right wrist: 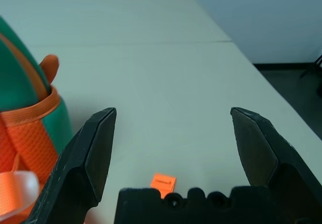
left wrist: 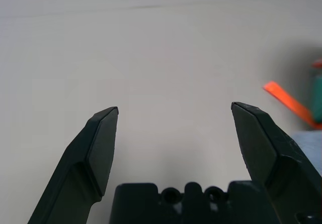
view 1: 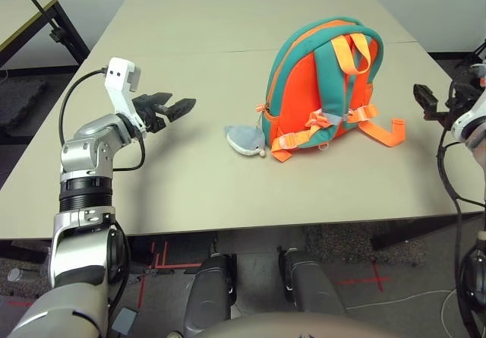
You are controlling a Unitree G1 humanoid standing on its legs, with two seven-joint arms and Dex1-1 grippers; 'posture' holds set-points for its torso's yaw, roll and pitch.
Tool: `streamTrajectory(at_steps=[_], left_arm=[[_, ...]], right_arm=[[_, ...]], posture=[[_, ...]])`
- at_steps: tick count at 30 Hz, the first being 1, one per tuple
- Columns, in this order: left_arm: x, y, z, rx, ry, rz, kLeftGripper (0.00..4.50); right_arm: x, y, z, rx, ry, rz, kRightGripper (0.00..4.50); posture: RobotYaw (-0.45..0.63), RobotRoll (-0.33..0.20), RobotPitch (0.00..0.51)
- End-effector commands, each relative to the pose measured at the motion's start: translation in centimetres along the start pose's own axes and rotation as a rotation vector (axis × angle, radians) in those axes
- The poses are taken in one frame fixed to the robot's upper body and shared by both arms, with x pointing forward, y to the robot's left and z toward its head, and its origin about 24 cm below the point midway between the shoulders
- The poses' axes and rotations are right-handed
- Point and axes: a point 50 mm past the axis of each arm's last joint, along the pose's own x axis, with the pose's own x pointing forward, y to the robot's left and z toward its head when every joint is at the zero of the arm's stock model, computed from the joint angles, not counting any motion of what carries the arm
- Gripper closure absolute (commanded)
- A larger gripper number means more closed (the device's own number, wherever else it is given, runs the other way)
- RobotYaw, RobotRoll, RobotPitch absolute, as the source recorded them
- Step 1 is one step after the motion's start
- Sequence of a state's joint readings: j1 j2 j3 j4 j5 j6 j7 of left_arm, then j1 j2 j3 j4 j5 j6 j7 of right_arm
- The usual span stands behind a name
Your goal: Put the pencil case into the backpack and zip it.
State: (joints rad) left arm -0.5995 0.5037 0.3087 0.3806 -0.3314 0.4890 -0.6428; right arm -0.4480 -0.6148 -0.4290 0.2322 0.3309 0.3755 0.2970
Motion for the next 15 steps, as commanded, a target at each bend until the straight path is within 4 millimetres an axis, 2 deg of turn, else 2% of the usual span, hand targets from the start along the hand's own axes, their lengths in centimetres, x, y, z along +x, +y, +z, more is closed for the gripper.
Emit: streamTrajectory(at_steps=[1,7,15], left_arm=[[-0.9,1.6,-1.2,0.005,-0.025,0.146,0.00],[-2.2,3.2,-3.4,0.009,-0.051,0.309,0.00],[-2.4,4.2,-4.0,0.011,-0.080,0.397,0.00]], right_arm=[[-0.3,-1.2,-1.1,-0.003,-0.017,-0.075,0.02],[-0.4,-1.7,-2.3,-0.003,-0.038,-0.118,0.02],[-0.6,-1.2,-3.2,0.001,-0.048,-0.119,0.02]], posture=[[-0.15,0.000,0.144],[-0.14,0.000,0.154],[-0.14,0.000,0.166]])
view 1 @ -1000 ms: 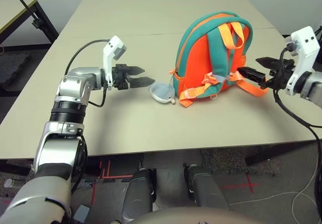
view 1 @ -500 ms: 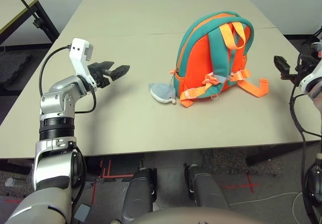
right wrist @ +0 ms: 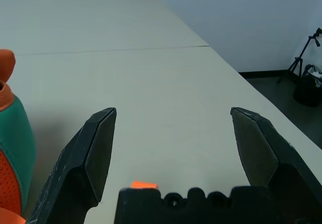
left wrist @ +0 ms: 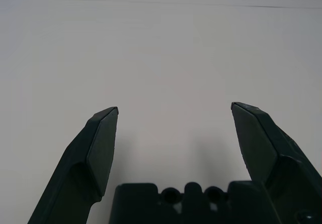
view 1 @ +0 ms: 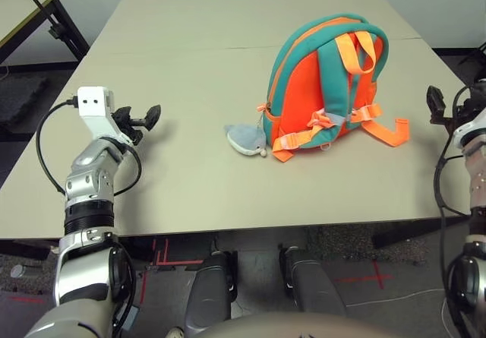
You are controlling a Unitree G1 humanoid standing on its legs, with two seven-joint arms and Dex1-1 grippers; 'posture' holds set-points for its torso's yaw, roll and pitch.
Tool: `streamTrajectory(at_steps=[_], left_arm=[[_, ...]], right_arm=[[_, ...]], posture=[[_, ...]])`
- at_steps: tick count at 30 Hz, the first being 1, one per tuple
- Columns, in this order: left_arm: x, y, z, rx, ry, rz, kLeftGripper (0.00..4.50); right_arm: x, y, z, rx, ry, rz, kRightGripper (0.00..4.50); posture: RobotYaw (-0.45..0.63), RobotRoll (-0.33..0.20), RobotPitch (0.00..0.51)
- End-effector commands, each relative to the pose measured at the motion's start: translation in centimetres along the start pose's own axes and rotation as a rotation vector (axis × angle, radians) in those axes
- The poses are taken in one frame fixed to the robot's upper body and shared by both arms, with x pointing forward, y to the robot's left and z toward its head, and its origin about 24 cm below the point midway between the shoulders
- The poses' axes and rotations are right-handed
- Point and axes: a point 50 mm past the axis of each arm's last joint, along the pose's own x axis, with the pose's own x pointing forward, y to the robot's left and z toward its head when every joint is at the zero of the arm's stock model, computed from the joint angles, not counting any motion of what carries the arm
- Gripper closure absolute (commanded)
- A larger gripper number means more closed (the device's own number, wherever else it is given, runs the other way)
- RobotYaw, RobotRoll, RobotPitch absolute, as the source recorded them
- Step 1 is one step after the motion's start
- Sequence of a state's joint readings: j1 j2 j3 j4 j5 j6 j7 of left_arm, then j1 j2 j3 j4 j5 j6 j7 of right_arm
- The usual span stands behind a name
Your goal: Put the pencil case into the backpack and zip it.
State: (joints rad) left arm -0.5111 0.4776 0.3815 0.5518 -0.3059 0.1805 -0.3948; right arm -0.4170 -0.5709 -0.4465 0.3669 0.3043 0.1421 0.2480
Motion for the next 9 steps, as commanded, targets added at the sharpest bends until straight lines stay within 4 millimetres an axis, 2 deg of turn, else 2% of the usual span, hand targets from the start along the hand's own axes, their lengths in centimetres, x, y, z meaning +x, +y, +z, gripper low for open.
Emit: streamTrajectory(at_steps=[1,9], left_arm=[[0.04,0.55,-0.31,0.008,0.002,0.028,0.00],[-0.03,1.23,-0.83,0.003,0.005,0.056,0.00]], right_arm=[[-0.28,-0.11,-0.84,0.001,0.016,-0.016,0.02],[-0.31,-0.03,-0.95,-0.001,0.015,-0.010,0.02]], posture=[[-0.14,0.000,0.168],[-0.14,0.000,0.159]])
